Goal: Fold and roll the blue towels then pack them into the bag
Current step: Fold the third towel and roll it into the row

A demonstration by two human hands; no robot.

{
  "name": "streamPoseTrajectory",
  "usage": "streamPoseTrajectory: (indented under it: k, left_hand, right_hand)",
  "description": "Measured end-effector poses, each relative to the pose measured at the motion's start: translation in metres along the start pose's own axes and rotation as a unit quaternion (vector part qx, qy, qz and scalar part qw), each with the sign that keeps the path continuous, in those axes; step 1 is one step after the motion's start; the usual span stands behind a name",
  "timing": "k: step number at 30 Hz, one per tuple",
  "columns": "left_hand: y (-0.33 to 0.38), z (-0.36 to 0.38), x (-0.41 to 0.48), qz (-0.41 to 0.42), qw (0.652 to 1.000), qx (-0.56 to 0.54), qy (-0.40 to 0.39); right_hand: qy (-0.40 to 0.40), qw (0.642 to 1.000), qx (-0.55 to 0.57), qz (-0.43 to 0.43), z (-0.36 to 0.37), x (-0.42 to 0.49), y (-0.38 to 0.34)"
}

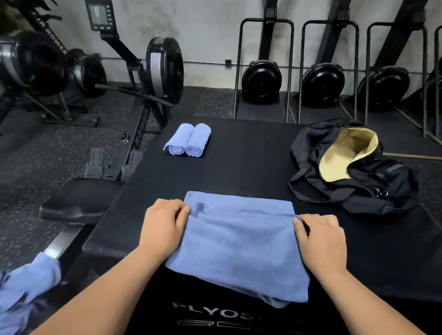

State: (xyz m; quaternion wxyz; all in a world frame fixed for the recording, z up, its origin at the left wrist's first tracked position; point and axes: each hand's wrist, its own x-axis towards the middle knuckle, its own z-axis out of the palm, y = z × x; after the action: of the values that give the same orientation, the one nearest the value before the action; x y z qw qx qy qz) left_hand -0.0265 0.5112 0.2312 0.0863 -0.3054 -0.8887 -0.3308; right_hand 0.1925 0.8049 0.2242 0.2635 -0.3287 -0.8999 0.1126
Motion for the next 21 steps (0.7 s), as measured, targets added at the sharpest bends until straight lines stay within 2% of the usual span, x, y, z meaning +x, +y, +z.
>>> streamPoseTrajectory:
  k: [5,7,9,14,18,21]
  left_hand:
    - [0.014,0.001,0.026,-0.134,0.985,-0.109,-0.003]
    - [0.016,0.004,0.038,-0.16,0.98,-0.121,-0.004]
    - [0.013,0.009,0.047,-0.176,0.979,-0.102,-0.007]
    - [0.005,0.028,0.05,-0.164,0.985,0.037,-0.037]
    - [0.0,0.036,0.041,-0.133,0.991,0.018,0.004]
    - [0.0,0.038,0.043,-0.136,0.991,0.009,-0.003]
  right_hand:
    - [-0.03,0.989,0.115,0.089,0.004,0.034,0.001]
    - [-0.045,0.978,0.162,0.121,0.006,0.047,0.0]
    - [-0.057,0.977,0.163,0.128,0.01,0.059,-0.003]
    - [-0.061,0.985,0.112,0.114,0.027,0.073,-0.011]
    - [-0.032,0.993,0.069,0.09,0.047,0.064,-0.007]
    - [-0.037,0.994,0.043,0.088,0.051,0.065,-0.007]
